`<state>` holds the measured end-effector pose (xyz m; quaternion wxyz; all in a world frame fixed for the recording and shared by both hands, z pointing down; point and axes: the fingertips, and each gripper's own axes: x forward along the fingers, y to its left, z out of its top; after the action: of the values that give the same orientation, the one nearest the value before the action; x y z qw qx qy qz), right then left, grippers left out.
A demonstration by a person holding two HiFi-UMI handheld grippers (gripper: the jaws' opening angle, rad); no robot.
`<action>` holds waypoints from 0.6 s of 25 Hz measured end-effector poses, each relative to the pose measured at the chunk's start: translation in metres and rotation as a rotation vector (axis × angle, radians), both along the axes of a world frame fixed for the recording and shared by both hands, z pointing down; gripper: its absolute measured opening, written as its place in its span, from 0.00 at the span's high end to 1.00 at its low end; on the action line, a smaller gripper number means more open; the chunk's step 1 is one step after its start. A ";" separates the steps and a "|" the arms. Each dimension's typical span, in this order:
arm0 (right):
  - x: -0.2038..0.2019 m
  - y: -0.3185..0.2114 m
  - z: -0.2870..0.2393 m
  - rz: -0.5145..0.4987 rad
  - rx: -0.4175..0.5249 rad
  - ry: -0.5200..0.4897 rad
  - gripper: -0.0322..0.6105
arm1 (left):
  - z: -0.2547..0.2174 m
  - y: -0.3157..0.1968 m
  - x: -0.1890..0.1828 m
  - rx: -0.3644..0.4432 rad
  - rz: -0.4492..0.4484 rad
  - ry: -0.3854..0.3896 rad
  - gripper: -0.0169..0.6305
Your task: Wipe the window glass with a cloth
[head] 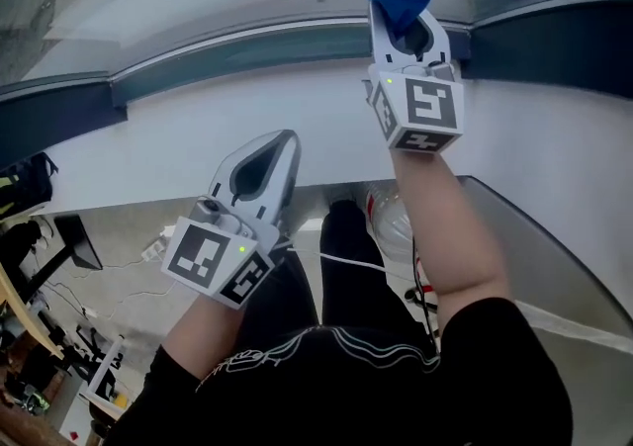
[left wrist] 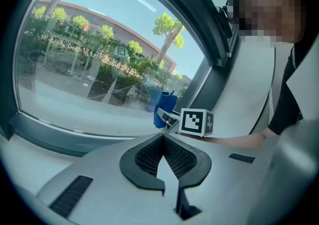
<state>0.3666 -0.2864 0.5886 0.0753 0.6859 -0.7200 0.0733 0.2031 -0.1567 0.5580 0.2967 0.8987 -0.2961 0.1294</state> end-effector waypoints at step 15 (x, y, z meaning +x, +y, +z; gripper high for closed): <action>0.152 0.032 0.008 0.201 0.026 0.009 0.80 | 0.012 0.015 0.090 -0.003 0.094 -0.017 0.97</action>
<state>0.5182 -0.2548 0.5965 0.0622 0.7560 -0.6480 0.0681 0.2935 -0.1419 0.5703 0.2890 0.9100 -0.2559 0.1514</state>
